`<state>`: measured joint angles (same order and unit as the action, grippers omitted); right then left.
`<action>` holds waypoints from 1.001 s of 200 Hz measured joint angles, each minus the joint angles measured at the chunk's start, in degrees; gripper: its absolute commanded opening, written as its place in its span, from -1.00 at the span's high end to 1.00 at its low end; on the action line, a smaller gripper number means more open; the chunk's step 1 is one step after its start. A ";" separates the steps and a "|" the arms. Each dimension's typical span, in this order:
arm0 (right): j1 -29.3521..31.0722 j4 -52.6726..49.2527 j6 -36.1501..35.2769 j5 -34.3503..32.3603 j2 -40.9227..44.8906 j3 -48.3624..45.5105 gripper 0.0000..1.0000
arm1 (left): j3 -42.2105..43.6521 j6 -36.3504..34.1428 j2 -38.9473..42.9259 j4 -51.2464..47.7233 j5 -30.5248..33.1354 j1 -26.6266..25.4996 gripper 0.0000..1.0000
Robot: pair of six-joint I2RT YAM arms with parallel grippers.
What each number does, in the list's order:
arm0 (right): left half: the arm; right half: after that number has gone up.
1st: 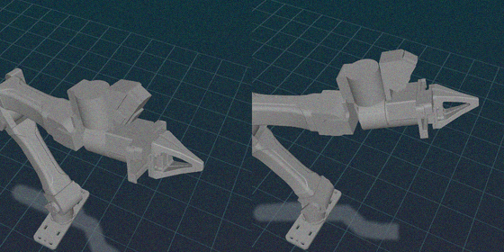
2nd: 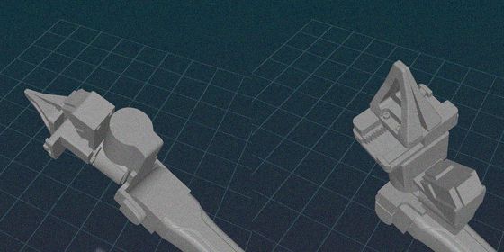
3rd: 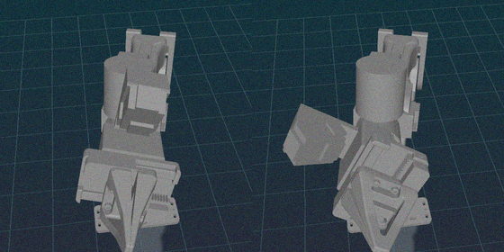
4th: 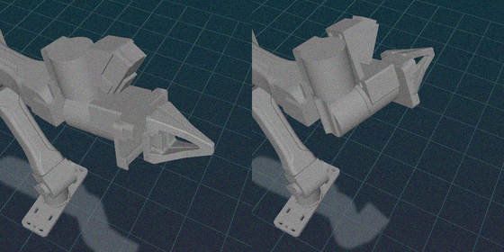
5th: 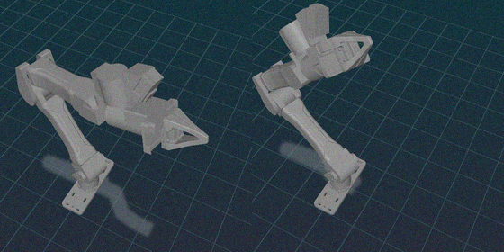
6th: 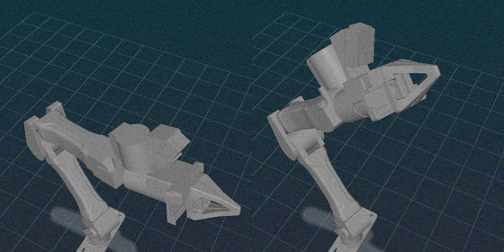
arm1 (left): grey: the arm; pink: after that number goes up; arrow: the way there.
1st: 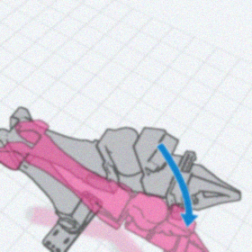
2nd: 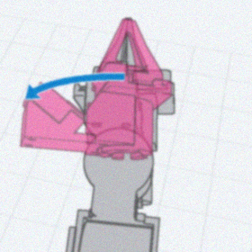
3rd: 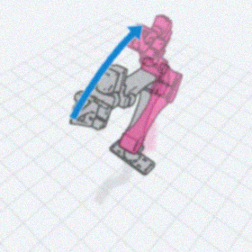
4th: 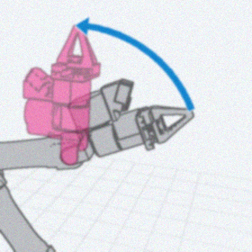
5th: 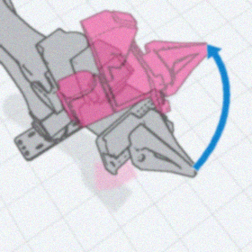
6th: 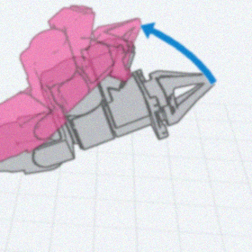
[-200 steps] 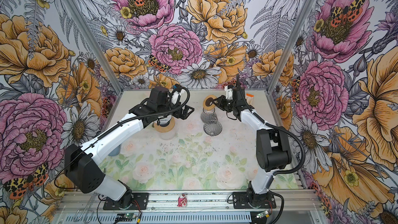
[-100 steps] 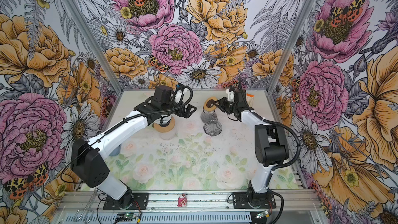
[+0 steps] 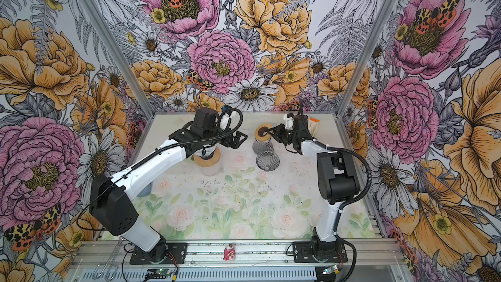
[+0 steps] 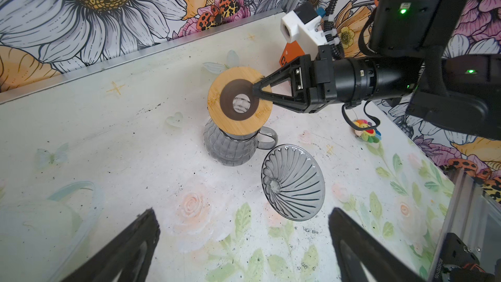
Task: Place the coffee filter in the dripper
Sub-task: 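Carry the bamboo ring with the right gripper over the glass carafe, then lower the ring onto the carafe mouth and open the right gripper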
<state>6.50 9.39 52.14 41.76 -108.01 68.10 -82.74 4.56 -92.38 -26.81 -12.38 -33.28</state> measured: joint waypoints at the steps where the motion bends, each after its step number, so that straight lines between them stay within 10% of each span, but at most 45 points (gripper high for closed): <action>1: 0.00 0.09 0.07 0.00 -0.02 -0.02 1.00 | 0.00 0.00 0.00 0.00 0.00 0.00 -0.98; 200: -0.52 3.67 2.49 -2.08 -0.02 -4.31 0.44 | 0.79 0.00 1.11 0.02 1.25 -0.37 -0.98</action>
<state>5.98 13.06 54.63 39.68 -108.03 63.79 -81.95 4.56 -91.26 -26.79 -11.14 -33.65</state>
